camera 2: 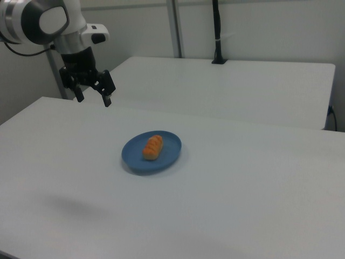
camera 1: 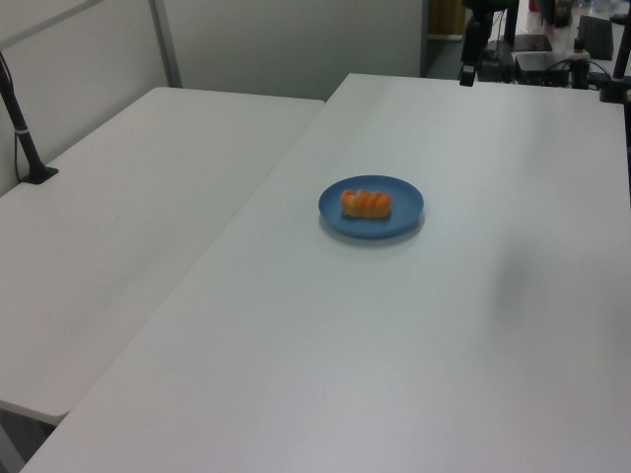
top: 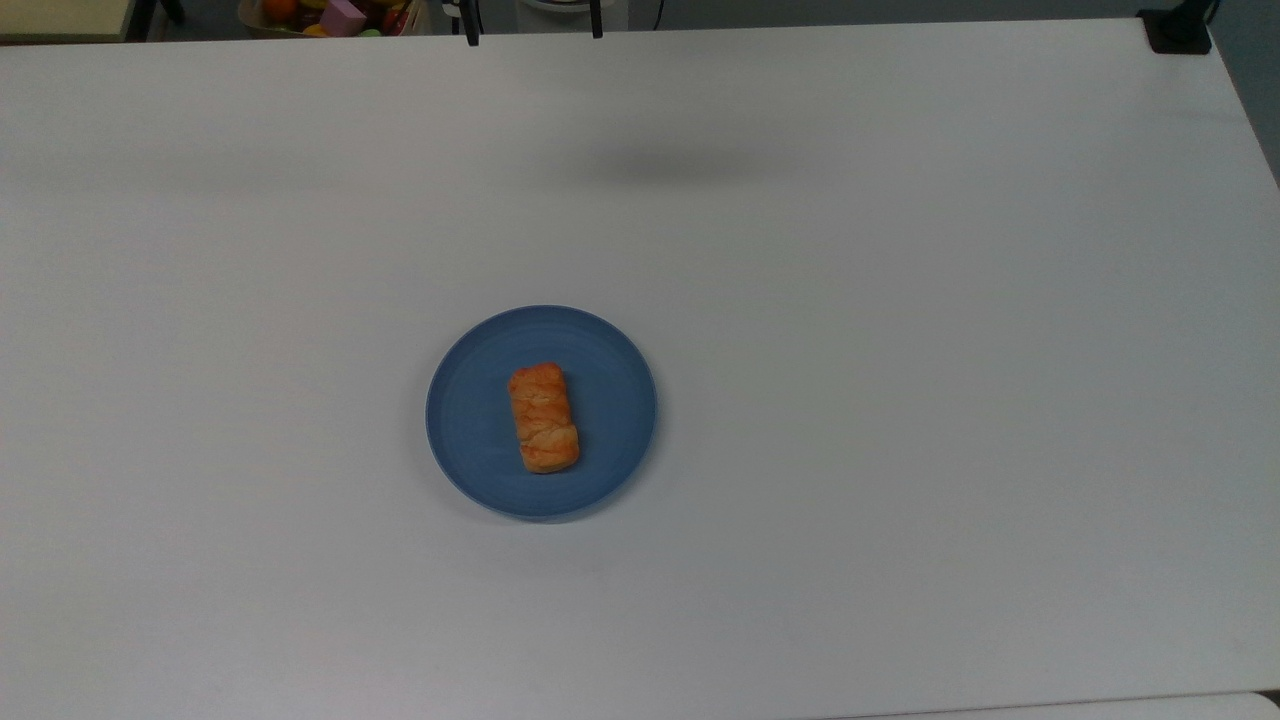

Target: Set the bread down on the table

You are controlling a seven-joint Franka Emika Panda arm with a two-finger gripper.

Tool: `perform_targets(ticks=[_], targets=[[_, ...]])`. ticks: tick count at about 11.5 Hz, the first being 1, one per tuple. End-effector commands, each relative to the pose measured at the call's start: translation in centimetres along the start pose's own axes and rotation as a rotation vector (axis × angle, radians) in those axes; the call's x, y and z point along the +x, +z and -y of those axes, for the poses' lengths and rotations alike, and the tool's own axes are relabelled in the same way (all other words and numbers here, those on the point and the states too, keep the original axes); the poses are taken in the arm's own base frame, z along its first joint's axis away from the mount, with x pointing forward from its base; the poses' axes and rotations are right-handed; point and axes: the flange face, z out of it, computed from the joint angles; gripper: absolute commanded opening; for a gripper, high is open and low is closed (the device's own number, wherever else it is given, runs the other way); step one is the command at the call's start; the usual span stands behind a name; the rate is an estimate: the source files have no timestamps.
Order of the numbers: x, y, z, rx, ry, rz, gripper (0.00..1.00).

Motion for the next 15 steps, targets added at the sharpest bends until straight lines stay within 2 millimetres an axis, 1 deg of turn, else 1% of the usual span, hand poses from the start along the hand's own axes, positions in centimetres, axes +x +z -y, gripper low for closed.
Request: perform_targets(ticks=[1, 8, 10, 11, 12, 13, 14, 15], targets=[[-0.6, 0.1, 0.1, -0.005, -0.016, -0.006, 1.00], [-0.4, 0.4, 0.0, 0.003, -0.019, -0.005, 1.00], [-0.3, 0.8, 1.2, 0.008, -0.034, 0.013, 1.00], [-0.1, 1.5, 1.7, 0.009, -0.052, 0.039, 1.00], [0.6, 2.0, 2.2, 0.009, -0.065, 0.044, 1.00], [1.8, 2.8, 2.0, 0.009, -0.063, 0.046, 1.00], [3.5, 3.5, 1.7, 0.009, -0.062, 0.047, 1.00], [5.5, 4.7, 1.4, 0.011, -0.075, 0.048, 1.00]])
